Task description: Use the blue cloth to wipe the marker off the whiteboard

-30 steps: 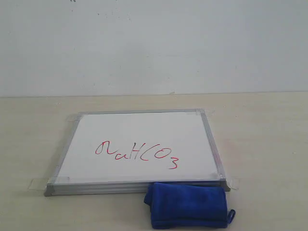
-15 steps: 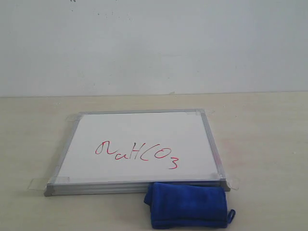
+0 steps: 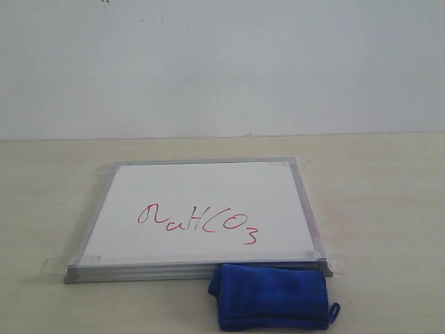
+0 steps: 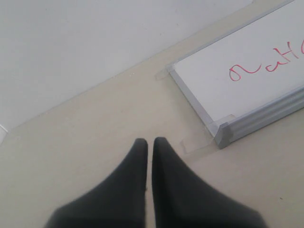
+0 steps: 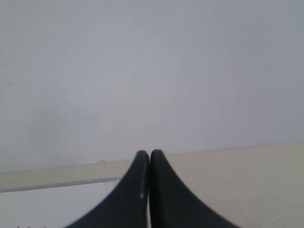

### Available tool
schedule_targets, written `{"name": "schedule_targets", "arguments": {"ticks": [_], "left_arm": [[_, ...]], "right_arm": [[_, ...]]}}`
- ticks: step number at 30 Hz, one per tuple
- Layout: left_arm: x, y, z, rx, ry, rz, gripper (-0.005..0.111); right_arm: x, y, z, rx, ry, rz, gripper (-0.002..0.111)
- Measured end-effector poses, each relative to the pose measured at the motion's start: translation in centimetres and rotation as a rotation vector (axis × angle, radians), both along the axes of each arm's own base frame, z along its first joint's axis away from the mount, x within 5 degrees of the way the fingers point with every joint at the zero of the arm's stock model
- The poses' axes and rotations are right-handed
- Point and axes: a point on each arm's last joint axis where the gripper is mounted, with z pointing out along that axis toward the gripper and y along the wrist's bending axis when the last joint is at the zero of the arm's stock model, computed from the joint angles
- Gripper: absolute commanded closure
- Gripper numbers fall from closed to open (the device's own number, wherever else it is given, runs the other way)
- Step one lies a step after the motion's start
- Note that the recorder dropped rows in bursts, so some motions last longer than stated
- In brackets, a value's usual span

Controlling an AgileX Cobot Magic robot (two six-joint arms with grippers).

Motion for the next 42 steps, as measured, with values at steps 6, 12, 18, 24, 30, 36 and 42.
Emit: {"name": "schedule_targets", "arguments": {"ticks": [6,12,18,24,30,36,42], "left_arm": [[0.0,0.0,0.0,0.000,0.000,0.000,0.103],[0.0,0.0,0.0,0.000,0.000,0.000,0.103],[0.0,0.0,0.0,0.000,0.000,0.000,0.103],[0.0,0.0,0.0,0.000,0.000,0.000,0.103],[0.0,0.0,0.0,0.000,0.000,0.000,0.103],[0.0,0.0,0.0,0.000,0.000,0.000,0.103],[0.0,0.0,0.0,0.000,0.000,0.000,0.103]], "right_arm": [[1.5,0.1,2.3,-0.012,0.089,0.001,0.108],[2.6,0.1,3.5,-0.011,0.037,-0.006,0.108],[2.5,0.0,4.6,-0.004,-0.071,-0.012,0.108],[2.6,0.1,4.6,-0.002,-0.070,-0.012,0.108],[6.3,0.3,4.2,-0.015,0.130,-0.010,0.108],[13.1,1.7,7.6,-0.327,0.410,0.078,0.108],[17.1,4.6,7.9,-0.719,0.604,0.296,0.108]]}}
